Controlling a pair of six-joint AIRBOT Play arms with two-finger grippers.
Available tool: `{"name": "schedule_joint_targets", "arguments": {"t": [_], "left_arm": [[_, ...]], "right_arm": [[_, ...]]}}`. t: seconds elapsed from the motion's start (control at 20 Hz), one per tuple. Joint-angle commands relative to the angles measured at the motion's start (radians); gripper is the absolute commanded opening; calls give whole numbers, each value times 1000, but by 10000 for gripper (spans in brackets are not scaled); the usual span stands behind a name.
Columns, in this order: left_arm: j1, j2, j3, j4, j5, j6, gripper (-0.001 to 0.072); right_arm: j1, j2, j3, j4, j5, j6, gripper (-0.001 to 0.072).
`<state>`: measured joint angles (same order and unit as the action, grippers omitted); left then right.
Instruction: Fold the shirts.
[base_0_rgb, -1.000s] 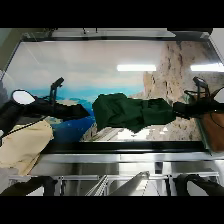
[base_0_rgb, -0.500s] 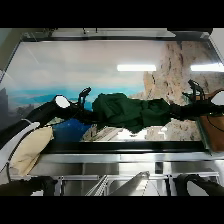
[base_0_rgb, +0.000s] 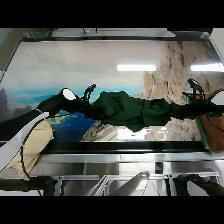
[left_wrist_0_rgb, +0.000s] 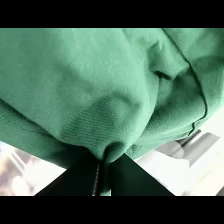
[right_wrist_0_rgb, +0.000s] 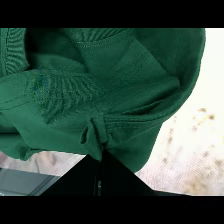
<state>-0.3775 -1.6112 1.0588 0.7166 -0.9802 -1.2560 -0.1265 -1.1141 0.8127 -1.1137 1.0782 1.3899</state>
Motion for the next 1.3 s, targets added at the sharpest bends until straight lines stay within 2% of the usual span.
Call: {"name": "schedule_joint_targets", "arguments": {"t": [0.0, 0.2, 0.45, 0.6, 0.75, 0.9, 1.0, 1.1, 1.25], "left_arm": [[8, -5, 32, -5, -63, 7, 16], [9, 72, 131, -9, -105, 7, 16], [45, 156, 389, -7, -20, 7, 27], [100, 45, 573, -2, 12, 15, 30], [141, -163, 768, -3, 17, 70, 33], [181, -370, 956, -13, 12, 70, 33], [202, -445, 1009, -16, 20, 69, 32], [224, -456, 983, -79, 60, 69, 32], [267, -454, 978, -201, 59, 74, 32]], "right_arm": [[-1, -1, -1, 0, -2, -15, 17], [-1, 0, 7, 0, -36, -34, 17], [-2, -9, 26, 0, -83, -33, 18], [0, -42, 26, 5, -83, -29, 17], [0, -76, 26, 39, -84, -34, 18], [0, -85, 26, 45, -85, -34, 17], [-2, -85, 26, 32, -61, -33, 18], [-3, -85, 26, -19, 23, -26, 17], [-3, -85, 26, -172, 76, 43, 17]]}}
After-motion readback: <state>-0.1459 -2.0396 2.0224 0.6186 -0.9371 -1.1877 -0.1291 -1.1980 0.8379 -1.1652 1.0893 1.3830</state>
